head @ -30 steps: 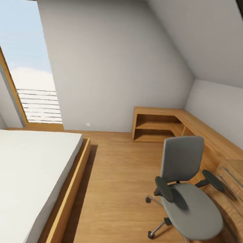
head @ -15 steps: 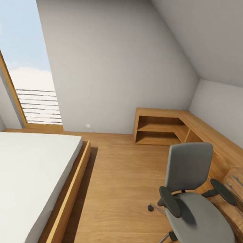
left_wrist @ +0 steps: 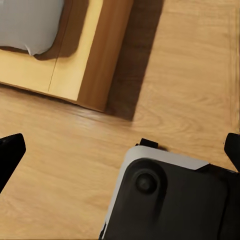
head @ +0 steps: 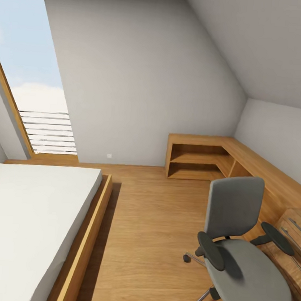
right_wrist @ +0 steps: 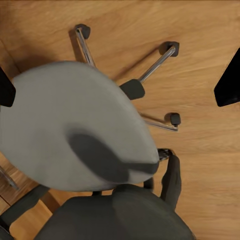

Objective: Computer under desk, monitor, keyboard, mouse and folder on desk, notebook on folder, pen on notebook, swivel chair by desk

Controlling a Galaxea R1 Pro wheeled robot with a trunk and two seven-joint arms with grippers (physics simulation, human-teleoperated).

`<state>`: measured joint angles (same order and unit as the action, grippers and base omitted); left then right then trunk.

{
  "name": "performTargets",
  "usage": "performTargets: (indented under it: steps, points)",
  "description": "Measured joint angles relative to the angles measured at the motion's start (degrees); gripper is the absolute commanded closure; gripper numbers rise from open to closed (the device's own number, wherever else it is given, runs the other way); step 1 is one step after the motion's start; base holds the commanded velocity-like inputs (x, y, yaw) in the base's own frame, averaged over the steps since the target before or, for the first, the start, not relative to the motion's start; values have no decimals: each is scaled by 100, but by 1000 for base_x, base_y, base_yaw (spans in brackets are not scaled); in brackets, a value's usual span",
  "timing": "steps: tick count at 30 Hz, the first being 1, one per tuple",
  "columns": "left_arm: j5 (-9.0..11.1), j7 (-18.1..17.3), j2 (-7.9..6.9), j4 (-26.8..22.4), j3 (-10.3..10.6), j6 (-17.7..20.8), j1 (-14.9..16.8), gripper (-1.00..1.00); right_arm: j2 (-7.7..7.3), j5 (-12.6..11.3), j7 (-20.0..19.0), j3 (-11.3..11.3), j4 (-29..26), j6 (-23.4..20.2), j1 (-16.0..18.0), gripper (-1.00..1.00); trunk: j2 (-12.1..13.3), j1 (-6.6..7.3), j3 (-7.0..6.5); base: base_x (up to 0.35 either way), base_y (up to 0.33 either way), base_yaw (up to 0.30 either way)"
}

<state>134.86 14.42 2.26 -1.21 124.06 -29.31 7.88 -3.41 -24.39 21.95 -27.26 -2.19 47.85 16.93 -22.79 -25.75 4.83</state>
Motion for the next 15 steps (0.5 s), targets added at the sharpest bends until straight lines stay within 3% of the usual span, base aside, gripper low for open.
performTargets:
  steps: [3,8,15]
  points:
    - [-2,16,86,5,1,-80,169,-100,121,3,-19,-6,-25,-11,0,-100,0,0,0,1,0,0]
    - [-8,51,166,9,4,-41,640,-100,452,3,-36,5,-97,-189,10,-100,0,0,-1,0,0,0]
    - [-4,57,315,9,-5,422,1061,-100,572,-30,-53,35,-673,-1074,68,-100,0,0,0,0,0,0]
